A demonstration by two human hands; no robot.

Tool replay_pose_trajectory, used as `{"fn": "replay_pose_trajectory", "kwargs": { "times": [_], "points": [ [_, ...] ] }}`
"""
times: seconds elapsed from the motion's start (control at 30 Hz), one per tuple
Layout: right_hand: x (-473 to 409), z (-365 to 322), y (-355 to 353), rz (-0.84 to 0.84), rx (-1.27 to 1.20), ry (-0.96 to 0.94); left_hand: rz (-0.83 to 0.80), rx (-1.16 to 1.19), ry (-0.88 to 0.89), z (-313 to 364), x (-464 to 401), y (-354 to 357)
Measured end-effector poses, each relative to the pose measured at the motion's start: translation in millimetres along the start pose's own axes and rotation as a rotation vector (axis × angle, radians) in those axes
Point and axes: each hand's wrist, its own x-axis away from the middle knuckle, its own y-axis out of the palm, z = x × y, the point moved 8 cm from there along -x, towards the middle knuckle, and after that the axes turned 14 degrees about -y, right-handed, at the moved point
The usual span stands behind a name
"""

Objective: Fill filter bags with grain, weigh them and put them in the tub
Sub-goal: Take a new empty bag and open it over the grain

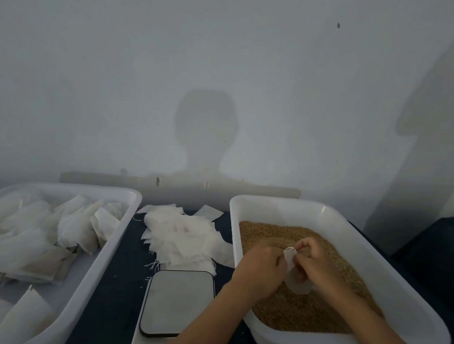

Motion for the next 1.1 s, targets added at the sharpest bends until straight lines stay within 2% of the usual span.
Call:
{"fn": "replay_pose_trajectory", "kwargs": {
  "times": [0.07,0.17,0.23,0.33,0.43,0.5,0.63,0.77,0.9,0.97,1.1],
  "points": [
    [0,5,-1,0.024,-0.029,0.046,-0.02,-0.079,0.004,2,1,6],
    [1,6,-7,0.071,-0.041,0.057,0.03,-0.19,0.117,11,6,5],
    [1,4,-18,0.071,0.154,0.036,0.069,-0.237,0.192,17,10,2],
    [5,6,-26,-0.081,0.527,0.052,0.043,-0.326,0.25,21,12,6],
    [17,24,-12,-0.316,0.504,0.221,-0.035,-0.35,0.177,17,10,12],
    [24,30,-6,-0.448,0.58,0.278,-0.019,-0.321,0.117,14,9,10],
    [22,26,-12,-0.424,0.741,0.226,0.028,-0.342,0.038,8,9,7],
    [16,23,-11,-0.479,0.898,0.132,0.067,-0.364,0.052,7,7,7],
    [3,-5,-43,-0.314,0.967,-0.025,0.172,-0.357,0.016,3,3,-1],
    [-1,-19,-61,-0.289,1.101,-0.056,0.207,-0.332,-0.016,2,3,-6],
    [-4,-28,-77,-0.368,1.452,0.006,0.31,-0.336,-0.032,1,4,-15]
  ]
}}
